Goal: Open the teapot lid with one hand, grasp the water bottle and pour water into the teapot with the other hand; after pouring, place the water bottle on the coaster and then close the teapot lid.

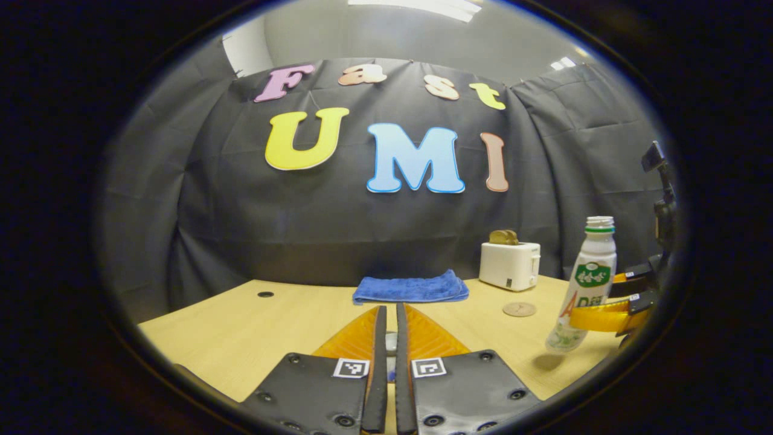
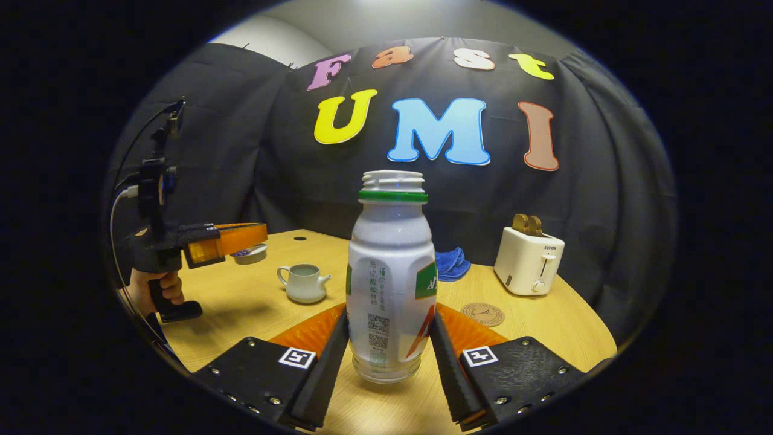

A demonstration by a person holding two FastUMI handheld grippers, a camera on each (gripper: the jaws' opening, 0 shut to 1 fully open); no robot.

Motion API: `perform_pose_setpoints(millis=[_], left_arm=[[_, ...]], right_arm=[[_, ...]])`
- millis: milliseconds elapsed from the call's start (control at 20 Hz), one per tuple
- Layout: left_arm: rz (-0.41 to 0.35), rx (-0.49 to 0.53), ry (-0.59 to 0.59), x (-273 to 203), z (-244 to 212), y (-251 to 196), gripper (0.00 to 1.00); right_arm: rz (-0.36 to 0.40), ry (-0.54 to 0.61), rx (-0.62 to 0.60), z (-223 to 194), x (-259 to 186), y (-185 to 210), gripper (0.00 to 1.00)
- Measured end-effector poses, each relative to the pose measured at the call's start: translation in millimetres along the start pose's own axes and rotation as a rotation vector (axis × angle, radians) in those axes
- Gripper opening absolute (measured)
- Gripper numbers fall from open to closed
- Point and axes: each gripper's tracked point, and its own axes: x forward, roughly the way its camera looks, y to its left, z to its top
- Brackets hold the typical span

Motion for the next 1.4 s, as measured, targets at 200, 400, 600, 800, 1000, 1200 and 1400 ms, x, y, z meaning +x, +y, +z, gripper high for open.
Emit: perform_pose_setpoints(millis=[200, 400, 600, 800, 1000, 1200, 1400], left_arm=[[-0.019, -0.041, 0.026, 41.0, -12.2, 0.3, 0.12], [0.002, -0.072, 0.086, 79.1, -31.8, 15.1, 0.16], [0.029, -0.05, 0.12, 97.1, -48.7, 23.5, 0.16], [0.029, -0.013, 0.135, 103.3, -53.9, 21.3, 0.12], [0.027, 0.0, 0.169, 106.6, -67.5, 18.4, 0.16], [0.03, 0.001, 0.186, 107.7, -74.2, 18.2, 0.16], [0.032, 0.007, 0.18, 106.9, -73.2, 18.2, 0.16]], right_arm=[[-0.022, -0.019, -0.004, -1.9, -13.0, -11.5, 0.74], [-0.038, -0.016, -0.011, -6.0, -17.2, -21.6, 0.74], [-0.056, -0.003, 0.01, -13.4, -17.0, -31.2, 0.74], [-0.061, 0.003, 0.033, -15.7, -13.3, -34.8, 0.74], [-0.09, -0.008, 0.036, -14.4, -14.1, -42.5, 0.74], [-0.095, -0.009, 0.032, -14.8, -14.1, -42.8, 0.74], [-0.1, -0.008, 0.035, -12.6, -9.1, -44.3, 0.74]])
